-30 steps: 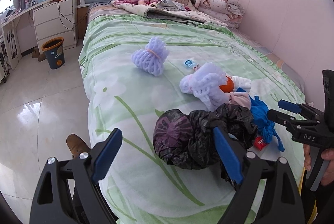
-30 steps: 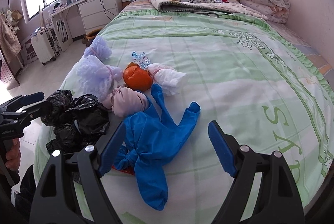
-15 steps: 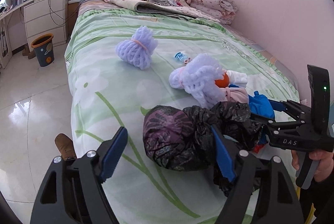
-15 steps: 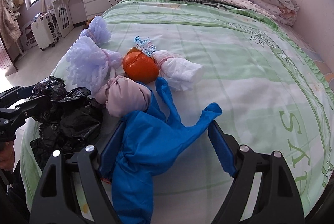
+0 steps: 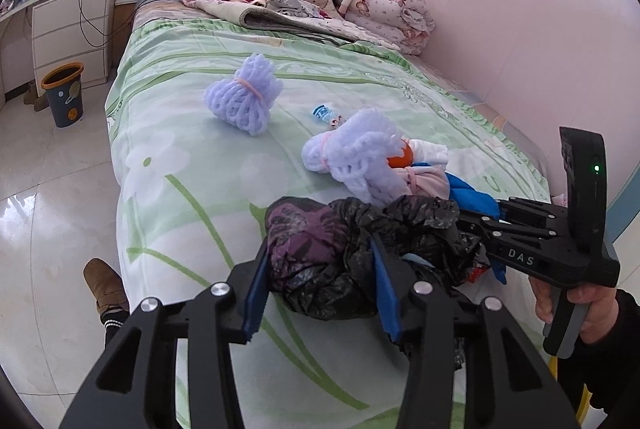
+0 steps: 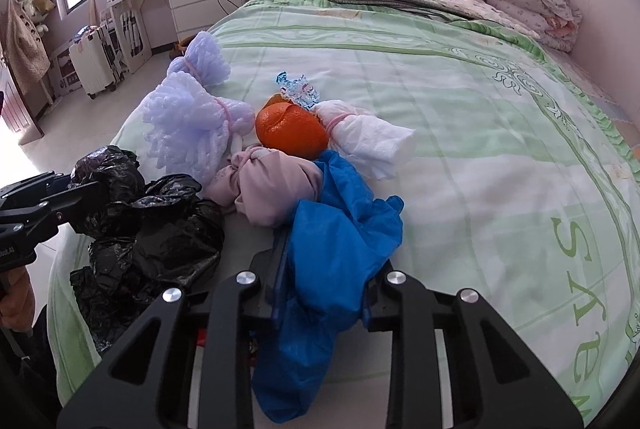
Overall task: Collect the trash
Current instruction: 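Grasp the blue glove with the right gripper while the left gripper grasps the black bag, then carry the glove and black bag over the yellow bin and release both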
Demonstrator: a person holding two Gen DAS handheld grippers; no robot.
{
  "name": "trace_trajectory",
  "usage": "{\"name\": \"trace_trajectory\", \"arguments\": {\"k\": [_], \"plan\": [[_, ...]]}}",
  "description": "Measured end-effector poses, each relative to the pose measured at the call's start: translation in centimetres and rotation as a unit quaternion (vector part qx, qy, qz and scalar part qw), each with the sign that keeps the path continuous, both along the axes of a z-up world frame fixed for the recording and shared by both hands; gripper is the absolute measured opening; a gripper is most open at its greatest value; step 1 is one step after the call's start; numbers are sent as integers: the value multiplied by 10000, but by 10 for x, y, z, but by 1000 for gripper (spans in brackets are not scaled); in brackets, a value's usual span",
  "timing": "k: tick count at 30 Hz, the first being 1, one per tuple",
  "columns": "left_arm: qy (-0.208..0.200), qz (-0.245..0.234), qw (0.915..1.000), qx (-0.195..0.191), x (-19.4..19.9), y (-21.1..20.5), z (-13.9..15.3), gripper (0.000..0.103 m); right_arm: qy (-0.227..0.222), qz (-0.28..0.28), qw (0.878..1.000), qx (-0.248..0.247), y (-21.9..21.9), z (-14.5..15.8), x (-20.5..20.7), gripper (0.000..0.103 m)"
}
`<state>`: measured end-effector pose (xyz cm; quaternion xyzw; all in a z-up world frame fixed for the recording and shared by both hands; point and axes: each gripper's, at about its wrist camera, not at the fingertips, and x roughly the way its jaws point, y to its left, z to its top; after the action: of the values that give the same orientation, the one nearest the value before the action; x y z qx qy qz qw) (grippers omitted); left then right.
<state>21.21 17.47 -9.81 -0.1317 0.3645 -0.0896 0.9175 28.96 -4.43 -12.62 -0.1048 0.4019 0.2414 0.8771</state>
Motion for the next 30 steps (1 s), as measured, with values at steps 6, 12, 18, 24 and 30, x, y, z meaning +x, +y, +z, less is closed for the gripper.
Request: {"name": "trace_trajectory", "arguments": {"k": [6, 12, 18, 24, 30], "plan": [[-85, 41, 10000, 6, -9, 4, 8, 43, -81, -31, 9999, 123, -8, 13, -11, 25], [-185, 102, 9998, 38, -20, 5, 19, 43, -189, -80, 9995, 242, -19, 30, -22, 25], [-289, 130, 9995, 53, -31, 5, 30, 43, -297, -95, 9986, 429, -28, 49, -36, 24], [-397, 138, 9991, 85, -42, 1, 41, 43, -404, -61, 9977, 535, -35, 66, -51, 24], [-540, 83, 9984, 123, -51, -9, 54, 43, -589, -47, 9960, 667, -46, 87, -71, 24]]}}
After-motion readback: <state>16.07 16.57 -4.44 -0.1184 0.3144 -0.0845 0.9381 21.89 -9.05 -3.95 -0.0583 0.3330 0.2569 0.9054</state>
